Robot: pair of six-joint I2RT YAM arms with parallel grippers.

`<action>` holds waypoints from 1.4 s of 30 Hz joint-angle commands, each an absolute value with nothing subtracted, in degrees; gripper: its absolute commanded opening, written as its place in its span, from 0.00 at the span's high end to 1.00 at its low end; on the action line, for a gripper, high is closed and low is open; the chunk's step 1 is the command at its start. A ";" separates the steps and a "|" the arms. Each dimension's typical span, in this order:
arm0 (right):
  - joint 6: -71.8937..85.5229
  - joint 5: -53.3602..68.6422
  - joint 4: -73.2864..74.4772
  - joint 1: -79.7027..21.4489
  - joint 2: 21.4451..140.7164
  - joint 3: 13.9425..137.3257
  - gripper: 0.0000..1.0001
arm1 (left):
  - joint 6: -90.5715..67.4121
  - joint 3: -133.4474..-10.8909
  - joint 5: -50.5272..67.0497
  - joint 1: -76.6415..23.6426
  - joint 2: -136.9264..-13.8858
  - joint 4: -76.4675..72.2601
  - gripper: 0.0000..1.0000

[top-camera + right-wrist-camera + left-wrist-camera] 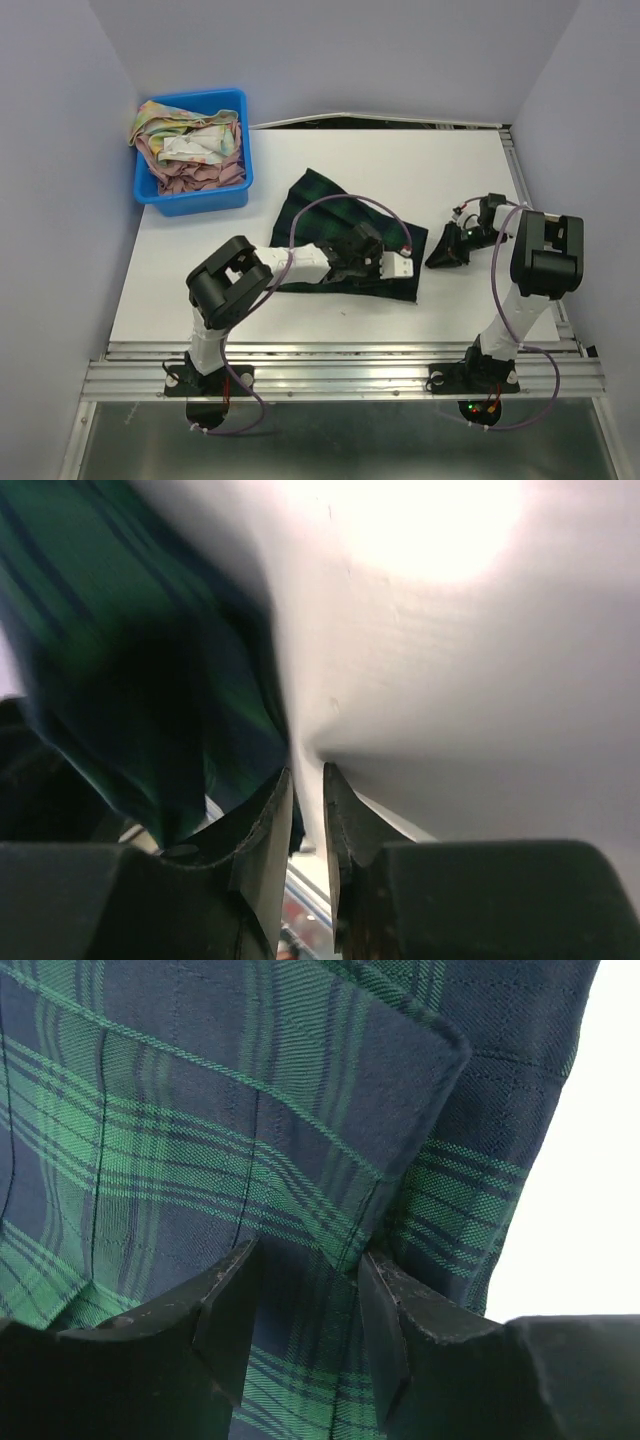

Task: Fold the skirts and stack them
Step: Fold the skirt

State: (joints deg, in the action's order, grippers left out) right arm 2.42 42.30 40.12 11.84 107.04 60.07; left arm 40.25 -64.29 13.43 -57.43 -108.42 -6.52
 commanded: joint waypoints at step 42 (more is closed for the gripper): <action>22.06 52.47 15.12 8.70 108.19 57.39 0.83 | 42.89 -75.32 10.46 -57.74 -111.35 -5.98 0.34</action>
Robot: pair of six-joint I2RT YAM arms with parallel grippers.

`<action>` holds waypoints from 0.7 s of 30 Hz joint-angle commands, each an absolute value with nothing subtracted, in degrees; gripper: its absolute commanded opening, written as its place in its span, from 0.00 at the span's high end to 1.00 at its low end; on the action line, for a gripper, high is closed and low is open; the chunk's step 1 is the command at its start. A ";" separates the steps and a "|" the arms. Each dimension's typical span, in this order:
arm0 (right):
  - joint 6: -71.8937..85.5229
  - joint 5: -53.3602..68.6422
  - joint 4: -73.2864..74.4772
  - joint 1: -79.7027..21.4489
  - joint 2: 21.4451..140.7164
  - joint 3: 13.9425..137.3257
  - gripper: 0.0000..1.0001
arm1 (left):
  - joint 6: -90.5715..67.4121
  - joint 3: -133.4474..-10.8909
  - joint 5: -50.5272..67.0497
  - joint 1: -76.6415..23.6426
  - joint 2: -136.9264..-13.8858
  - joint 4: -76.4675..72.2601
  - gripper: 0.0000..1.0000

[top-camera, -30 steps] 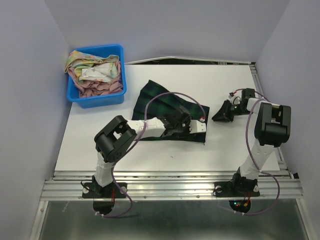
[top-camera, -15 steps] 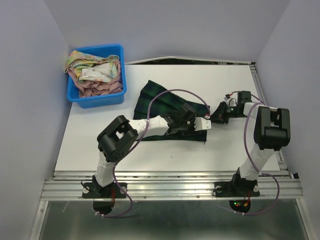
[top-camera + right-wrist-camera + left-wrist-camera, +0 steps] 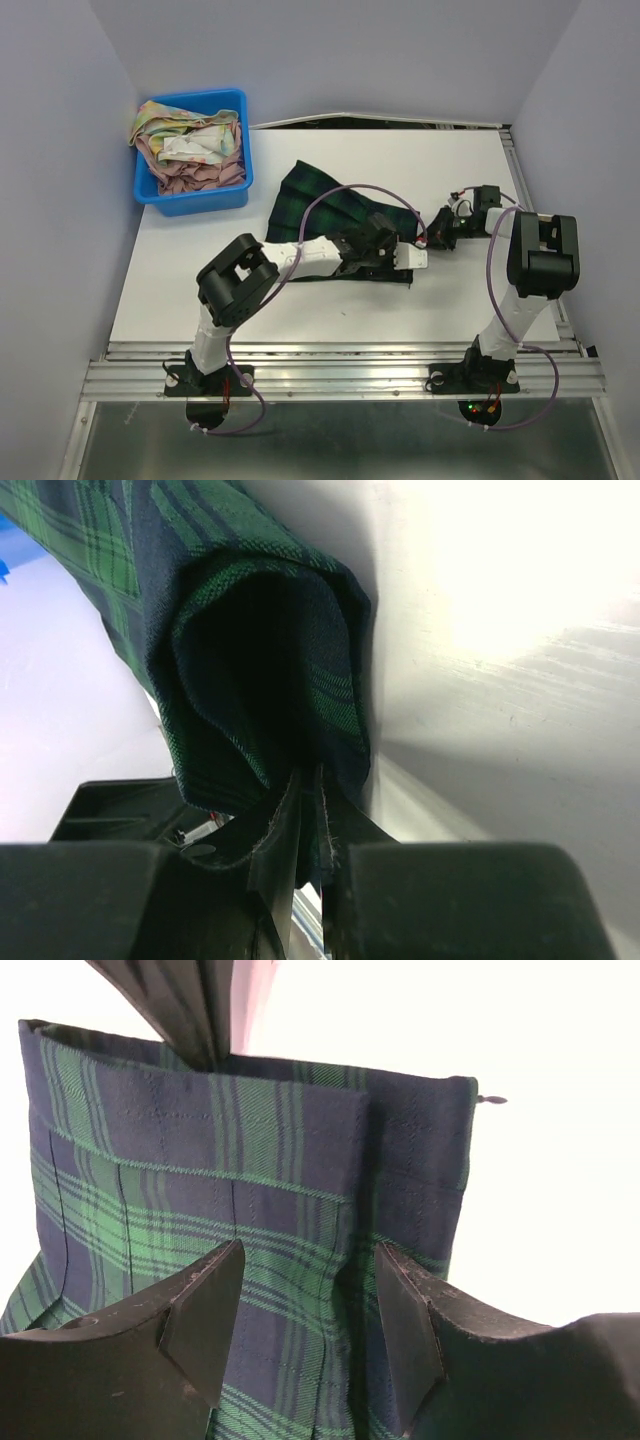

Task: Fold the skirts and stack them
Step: Fold the skirt

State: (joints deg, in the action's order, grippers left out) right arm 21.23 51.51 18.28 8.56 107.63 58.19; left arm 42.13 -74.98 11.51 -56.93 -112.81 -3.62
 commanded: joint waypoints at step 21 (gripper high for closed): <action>23.47 51.50 14.15 8.70 108.89 58.36 0.92 | 40.70 -77.52 10.81 -58.01 -110.40 -5.45 0.99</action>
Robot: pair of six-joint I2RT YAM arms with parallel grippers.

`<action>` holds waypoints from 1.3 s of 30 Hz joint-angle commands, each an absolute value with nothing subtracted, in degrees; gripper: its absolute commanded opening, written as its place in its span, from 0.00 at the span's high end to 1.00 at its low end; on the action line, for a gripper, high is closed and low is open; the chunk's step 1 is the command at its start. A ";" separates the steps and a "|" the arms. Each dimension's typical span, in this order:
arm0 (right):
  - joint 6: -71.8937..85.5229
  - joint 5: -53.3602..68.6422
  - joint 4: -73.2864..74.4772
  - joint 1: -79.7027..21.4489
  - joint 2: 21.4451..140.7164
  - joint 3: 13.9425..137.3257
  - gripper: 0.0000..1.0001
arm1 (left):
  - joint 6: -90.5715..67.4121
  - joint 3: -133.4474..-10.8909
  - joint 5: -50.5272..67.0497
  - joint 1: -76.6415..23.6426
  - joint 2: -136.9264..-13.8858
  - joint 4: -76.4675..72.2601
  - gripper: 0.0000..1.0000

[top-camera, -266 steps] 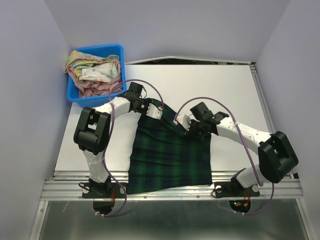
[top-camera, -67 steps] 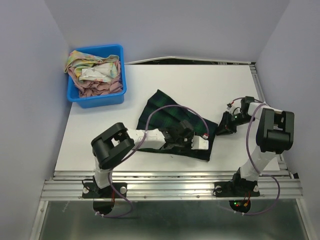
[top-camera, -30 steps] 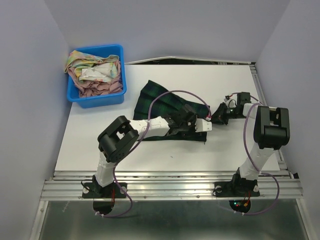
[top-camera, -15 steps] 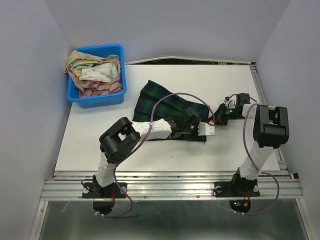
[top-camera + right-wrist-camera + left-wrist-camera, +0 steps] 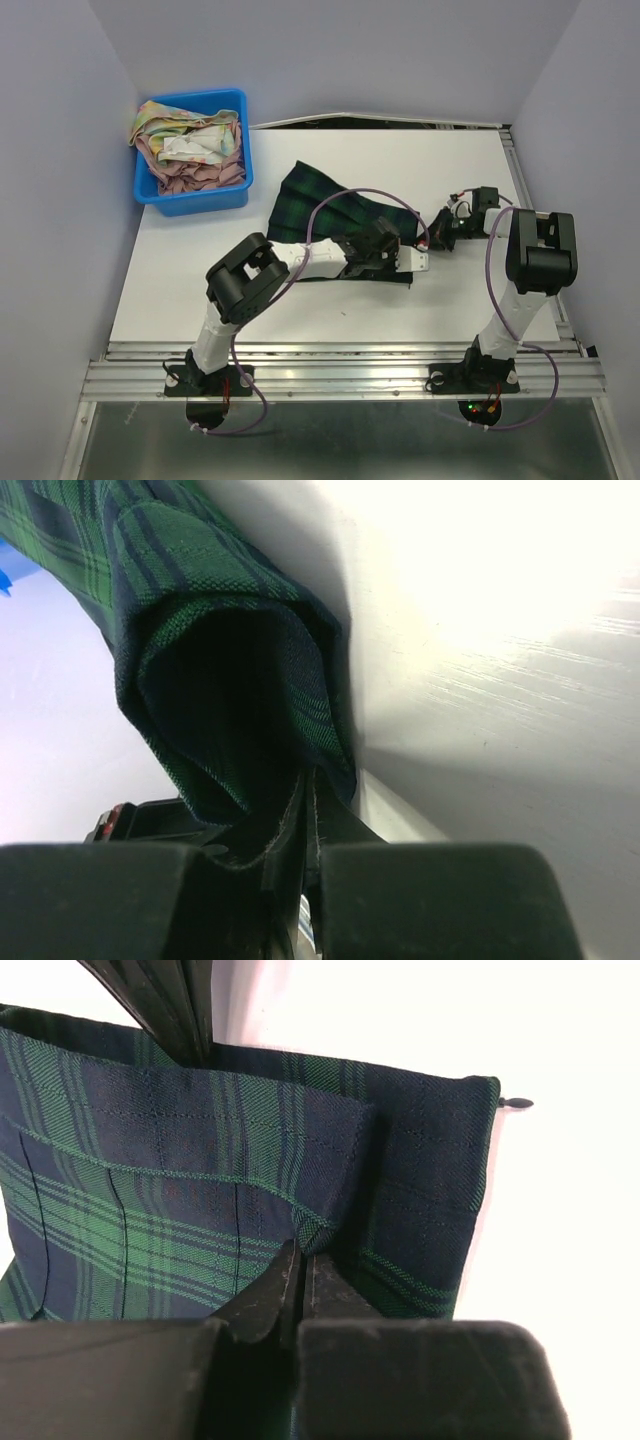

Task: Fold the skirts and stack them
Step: Fold the skirt

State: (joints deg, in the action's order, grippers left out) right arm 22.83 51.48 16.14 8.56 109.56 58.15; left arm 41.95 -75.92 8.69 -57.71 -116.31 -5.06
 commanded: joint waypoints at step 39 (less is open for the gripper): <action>19.35 44.47 18.97 5.98 112.15 57.12 0.99 | 32.17 -78.23 12.39 -63.63 -118.47 1.14 0.96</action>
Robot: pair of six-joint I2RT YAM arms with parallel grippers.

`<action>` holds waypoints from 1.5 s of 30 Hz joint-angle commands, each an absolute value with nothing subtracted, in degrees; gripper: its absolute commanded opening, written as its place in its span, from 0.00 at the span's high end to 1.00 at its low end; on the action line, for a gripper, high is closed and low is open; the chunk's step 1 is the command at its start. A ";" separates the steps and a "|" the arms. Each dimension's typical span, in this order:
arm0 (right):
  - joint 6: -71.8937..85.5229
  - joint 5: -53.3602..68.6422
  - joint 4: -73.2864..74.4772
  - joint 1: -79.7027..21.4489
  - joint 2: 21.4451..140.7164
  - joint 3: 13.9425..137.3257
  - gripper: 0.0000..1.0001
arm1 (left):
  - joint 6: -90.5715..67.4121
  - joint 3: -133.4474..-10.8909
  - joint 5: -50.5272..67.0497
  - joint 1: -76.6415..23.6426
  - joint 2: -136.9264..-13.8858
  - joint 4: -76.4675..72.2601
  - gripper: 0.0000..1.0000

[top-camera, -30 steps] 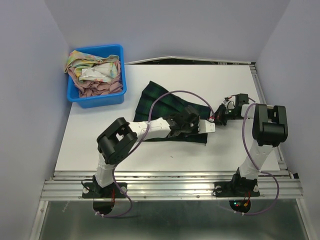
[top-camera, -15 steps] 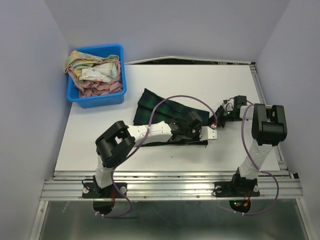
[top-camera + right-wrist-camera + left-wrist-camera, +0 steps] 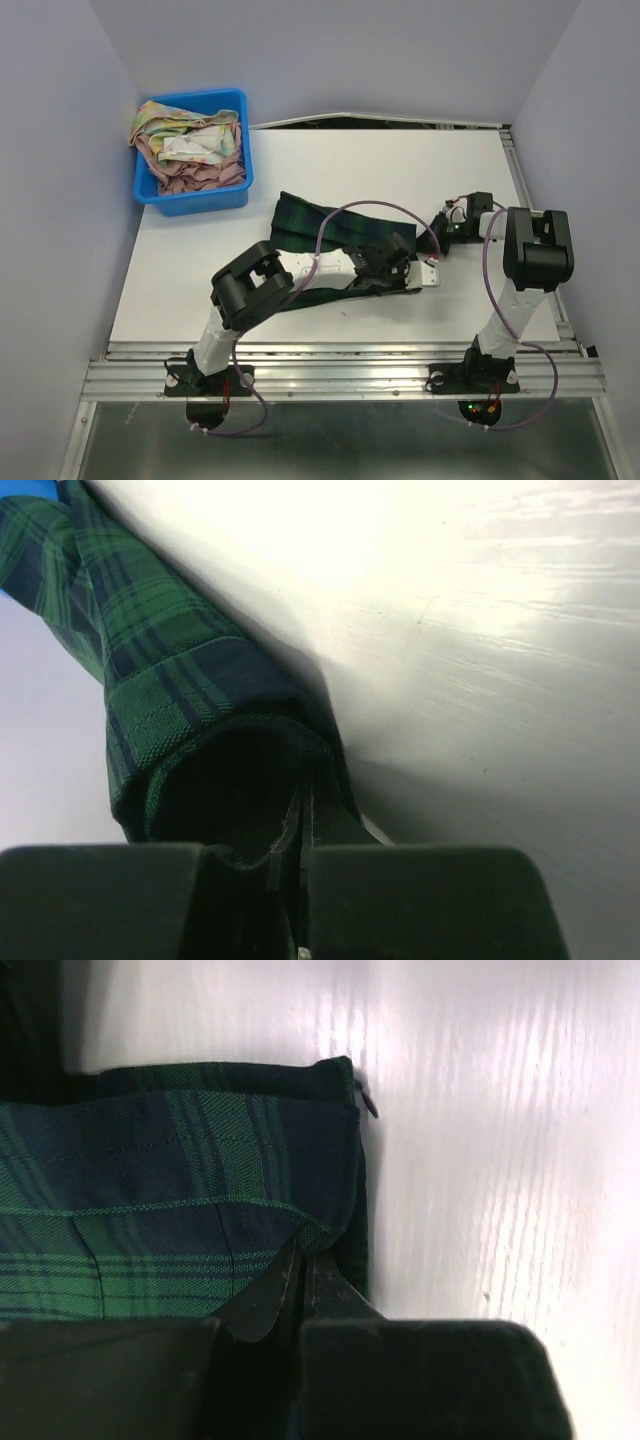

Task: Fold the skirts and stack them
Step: Fold the skirt

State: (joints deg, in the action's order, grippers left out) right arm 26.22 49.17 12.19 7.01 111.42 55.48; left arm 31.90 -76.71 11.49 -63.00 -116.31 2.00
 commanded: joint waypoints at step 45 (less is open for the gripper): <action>-13.54 35.68 43.59 3.43 113.55 66.45 0.85 | 45.63 -57.65 7.55 -56.78 -98.88 4.20 0.79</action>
